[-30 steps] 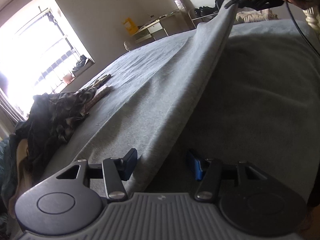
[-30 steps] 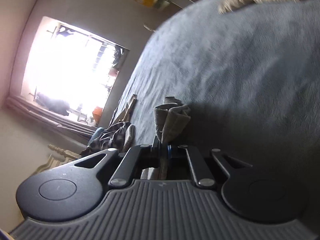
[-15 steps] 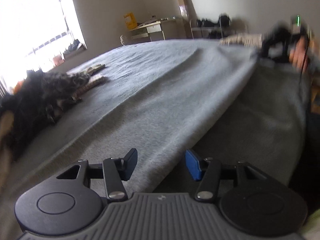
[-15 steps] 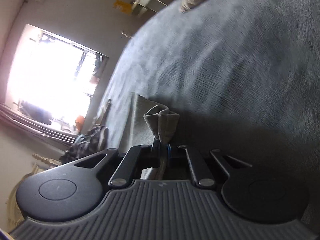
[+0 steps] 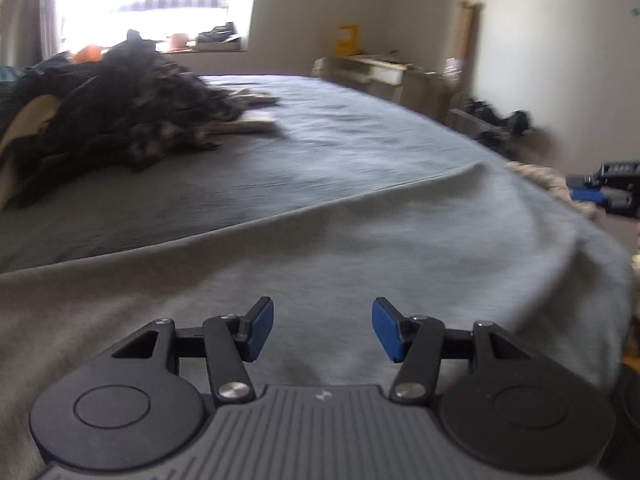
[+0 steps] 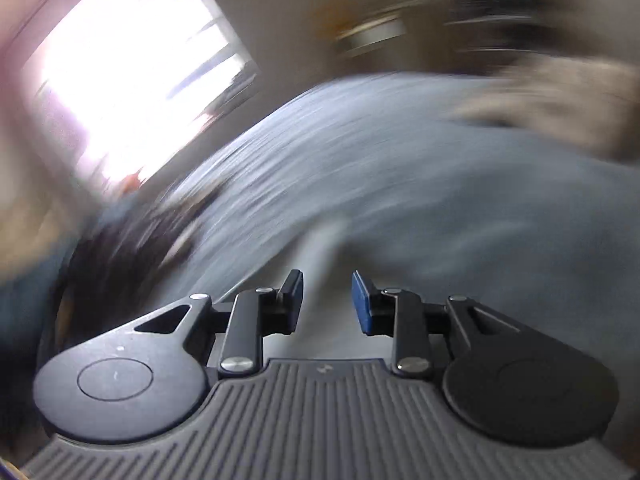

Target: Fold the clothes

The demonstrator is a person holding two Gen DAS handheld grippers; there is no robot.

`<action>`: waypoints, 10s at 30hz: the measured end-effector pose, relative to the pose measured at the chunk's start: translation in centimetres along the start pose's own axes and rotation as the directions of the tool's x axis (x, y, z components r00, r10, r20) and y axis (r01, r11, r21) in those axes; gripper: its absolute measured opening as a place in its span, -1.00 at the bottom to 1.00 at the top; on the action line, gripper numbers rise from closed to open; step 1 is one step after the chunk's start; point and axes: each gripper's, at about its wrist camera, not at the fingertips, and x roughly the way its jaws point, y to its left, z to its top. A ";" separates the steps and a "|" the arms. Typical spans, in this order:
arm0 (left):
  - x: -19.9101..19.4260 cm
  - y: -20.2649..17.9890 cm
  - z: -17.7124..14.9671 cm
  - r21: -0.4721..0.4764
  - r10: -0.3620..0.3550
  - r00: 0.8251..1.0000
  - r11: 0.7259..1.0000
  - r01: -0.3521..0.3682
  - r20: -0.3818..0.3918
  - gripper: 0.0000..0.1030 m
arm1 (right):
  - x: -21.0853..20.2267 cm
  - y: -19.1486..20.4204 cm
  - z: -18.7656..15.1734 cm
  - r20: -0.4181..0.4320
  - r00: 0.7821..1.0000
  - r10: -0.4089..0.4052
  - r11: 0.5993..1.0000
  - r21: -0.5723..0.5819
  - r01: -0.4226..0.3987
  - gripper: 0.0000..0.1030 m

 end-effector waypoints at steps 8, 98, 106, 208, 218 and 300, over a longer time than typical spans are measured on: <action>1.0 1.3 -1.4 -0.020 0.037 0.999 0.999 -0.036 0.008 0.11 | 9.3 -1.4 0.3 -0.222 0.975 -0.028 0.981 -0.194 -0.016 -1.00; -18.3 21.3 -16.8 -0.730 -0.092 0.972 0.646 0.223 0.215 0.14 | 9.2 30.5 -25.0 -0.454 0.634 0.626 0.777 0.433 -0.457 -0.45; -17.9 22.3 -14.3 -0.716 -0.152 0.935 0.608 0.344 0.321 -0.11 | 8.8 30.5 -23.2 -0.395 0.644 0.655 0.745 0.479 -0.464 -0.48; -19.4 21.8 -16.0 -0.772 -0.090 0.977 0.600 0.210 0.196 -0.12 | -0.9 31.9 -20.8 -0.471 0.678 0.564 0.708 -0.146 -0.691 0.11; -22.0 20.3 -16.2 -0.713 -0.078 0.971 0.666 0.221 0.227 -0.12 | 8.0 29.9 -24.0 -0.496 0.591 0.636 0.757 0.550 -0.353 0.08; -15.2 21.3 -16.2 -0.742 -0.260 0.944 0.588 0.323 0.204 -0.37 | 7.6 31.0 -23.9 -0.453 0.449 0.770 0.571 0.803 -0.170 -0.25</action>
